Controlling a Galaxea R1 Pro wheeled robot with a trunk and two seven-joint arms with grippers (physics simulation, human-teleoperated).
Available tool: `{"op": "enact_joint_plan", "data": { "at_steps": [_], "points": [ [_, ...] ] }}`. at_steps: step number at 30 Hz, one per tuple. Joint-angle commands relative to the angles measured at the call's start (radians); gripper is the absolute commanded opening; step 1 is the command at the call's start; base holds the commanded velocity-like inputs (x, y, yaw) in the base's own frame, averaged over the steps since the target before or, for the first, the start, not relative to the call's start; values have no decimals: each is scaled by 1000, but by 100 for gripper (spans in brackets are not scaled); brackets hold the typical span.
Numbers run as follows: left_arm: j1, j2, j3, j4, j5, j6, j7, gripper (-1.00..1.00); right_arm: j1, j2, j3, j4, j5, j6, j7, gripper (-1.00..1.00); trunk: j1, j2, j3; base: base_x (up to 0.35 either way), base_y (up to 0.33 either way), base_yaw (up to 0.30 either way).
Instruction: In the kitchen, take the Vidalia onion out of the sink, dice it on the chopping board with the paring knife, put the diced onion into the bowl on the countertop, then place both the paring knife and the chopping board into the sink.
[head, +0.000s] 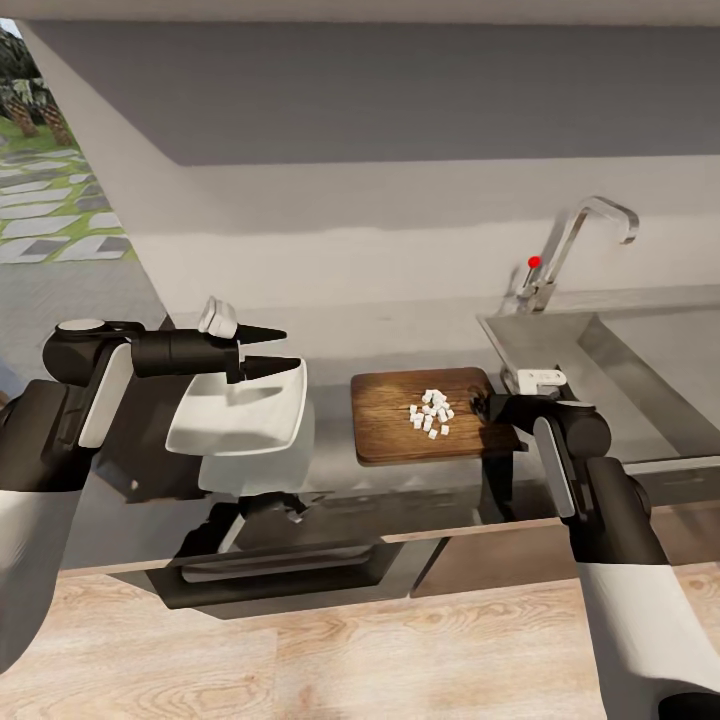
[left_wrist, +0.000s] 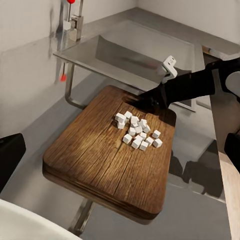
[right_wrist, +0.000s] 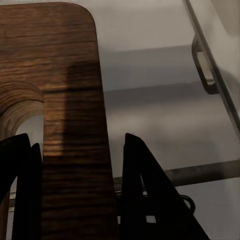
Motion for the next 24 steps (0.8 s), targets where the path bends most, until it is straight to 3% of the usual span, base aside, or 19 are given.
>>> {"op": "enact_joint_plan", "data": {
  "at_steps": [1, 11, 24],
  "points": [
    [-1, 1, -2, 0, 6, 7, 1, 100, 0, 0, 0, 12, 7, 7, -2, -100, 0, 0, -1, 0, 0, 0],
    [-1, 1, -2, 0, 6, 7, 1, 100, 0, -1, 0, 12, 7, 7, -2, -100, 0, 0, 0, 0, 0, 0],
    [-1, 1, -2, 0, 6, 7, 1, 100, 0, 0, 0, 12, 7, 7, -2, -100, 0, 0, 20, 0, 0, 0]
  ]
}}
